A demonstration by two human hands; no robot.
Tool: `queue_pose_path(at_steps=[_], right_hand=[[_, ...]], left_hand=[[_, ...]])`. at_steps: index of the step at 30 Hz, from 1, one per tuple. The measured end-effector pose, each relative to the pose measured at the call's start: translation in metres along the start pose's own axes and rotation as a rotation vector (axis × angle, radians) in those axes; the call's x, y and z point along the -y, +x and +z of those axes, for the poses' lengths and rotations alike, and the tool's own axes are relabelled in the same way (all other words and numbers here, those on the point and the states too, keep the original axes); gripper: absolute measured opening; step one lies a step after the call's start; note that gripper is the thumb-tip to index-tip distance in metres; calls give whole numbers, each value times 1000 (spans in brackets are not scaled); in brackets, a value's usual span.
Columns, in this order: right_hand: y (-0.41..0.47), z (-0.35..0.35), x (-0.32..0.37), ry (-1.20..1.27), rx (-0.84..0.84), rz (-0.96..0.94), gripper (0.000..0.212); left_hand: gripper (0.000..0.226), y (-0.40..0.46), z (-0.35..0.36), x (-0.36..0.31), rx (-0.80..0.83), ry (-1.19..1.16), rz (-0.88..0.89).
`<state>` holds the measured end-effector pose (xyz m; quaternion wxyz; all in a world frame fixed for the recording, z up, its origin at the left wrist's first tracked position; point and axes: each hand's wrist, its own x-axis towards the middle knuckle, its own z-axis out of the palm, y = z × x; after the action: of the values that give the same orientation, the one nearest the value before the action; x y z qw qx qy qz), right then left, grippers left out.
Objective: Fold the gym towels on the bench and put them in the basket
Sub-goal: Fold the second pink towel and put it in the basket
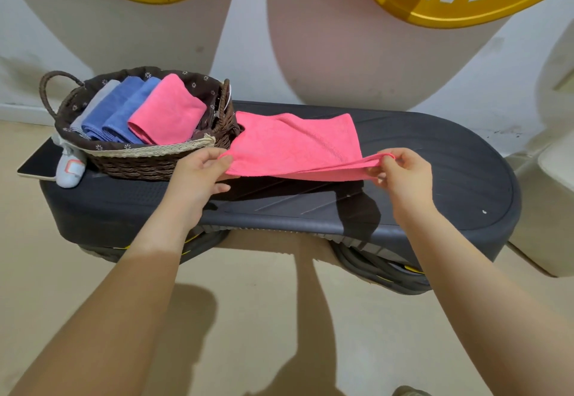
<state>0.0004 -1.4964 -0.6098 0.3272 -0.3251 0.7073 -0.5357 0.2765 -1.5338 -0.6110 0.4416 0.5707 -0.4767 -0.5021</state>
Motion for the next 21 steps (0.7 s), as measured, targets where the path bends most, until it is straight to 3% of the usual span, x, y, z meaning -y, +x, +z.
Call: queue_pose_path(at_steps=[3,6,9,12,17,21], right_hand=[[4,-10,10,162,7,19,24],[6,-21,15,258,24,47,25],[4,-20,21,374,-22,35,29],[3,-20,46,565,-113,-9,30],[1,-44,107,835,-130,-184,29],[7,-62,147,892,-129,-285,29]], left_hand=[[9,-1,5,-4,47,-171,-117],[8,-2,13,-9,-23,-148,-147],[16,-1,26,-25,-199,-105,-57],[15,-5,39,-52,-320,-215,53],[16,-17,51,-118,-354,-412,203],[17,-9,58,-167,-341,-436,306]])
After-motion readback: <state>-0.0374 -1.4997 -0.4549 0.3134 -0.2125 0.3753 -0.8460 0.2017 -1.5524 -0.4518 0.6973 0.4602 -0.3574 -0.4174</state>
